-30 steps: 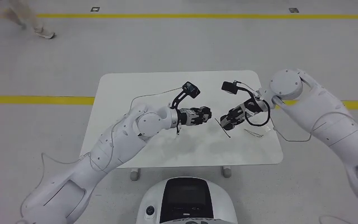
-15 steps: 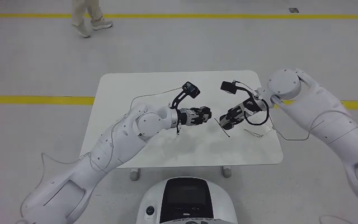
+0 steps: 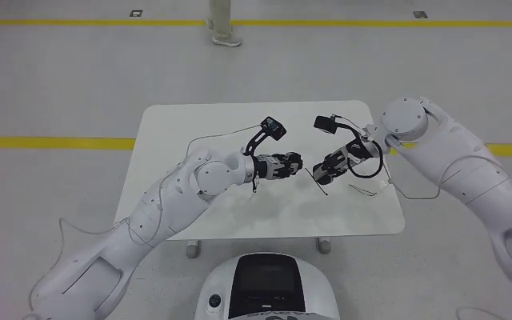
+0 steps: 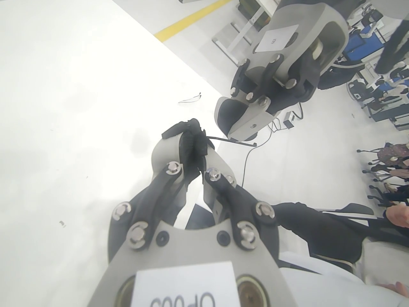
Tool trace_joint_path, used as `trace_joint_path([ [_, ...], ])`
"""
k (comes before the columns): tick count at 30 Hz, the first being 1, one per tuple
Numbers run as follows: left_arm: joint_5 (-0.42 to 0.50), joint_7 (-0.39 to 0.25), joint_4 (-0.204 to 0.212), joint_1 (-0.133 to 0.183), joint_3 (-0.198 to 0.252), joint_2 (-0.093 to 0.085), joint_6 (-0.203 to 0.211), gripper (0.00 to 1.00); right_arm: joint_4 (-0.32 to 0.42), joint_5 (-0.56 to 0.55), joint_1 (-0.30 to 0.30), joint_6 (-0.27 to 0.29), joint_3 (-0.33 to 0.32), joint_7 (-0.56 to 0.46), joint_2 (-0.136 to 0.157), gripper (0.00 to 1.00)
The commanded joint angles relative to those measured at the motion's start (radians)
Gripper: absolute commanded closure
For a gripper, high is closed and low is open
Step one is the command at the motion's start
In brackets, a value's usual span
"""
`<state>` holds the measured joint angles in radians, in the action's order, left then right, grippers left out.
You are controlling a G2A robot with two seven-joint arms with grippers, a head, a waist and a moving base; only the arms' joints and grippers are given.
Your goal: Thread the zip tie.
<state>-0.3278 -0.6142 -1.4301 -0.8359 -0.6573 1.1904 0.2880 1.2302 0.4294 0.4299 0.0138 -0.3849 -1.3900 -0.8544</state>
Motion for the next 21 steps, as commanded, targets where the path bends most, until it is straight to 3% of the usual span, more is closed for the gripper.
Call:
trace_joint_path([
  [1,0.000,0.000,0.000,0.000,0.000,0.000,0.000,1.00,-0.003,0.001,-0.003,0.001,0.003,0.000,-0.002,1.00],
  [21,0.000,0.000,0.000,0.000,0.000,0.000,0.000,1.00,-0.040,0.015,-0.028,0.009,0.033,0.000,-0.026,1.00],
])
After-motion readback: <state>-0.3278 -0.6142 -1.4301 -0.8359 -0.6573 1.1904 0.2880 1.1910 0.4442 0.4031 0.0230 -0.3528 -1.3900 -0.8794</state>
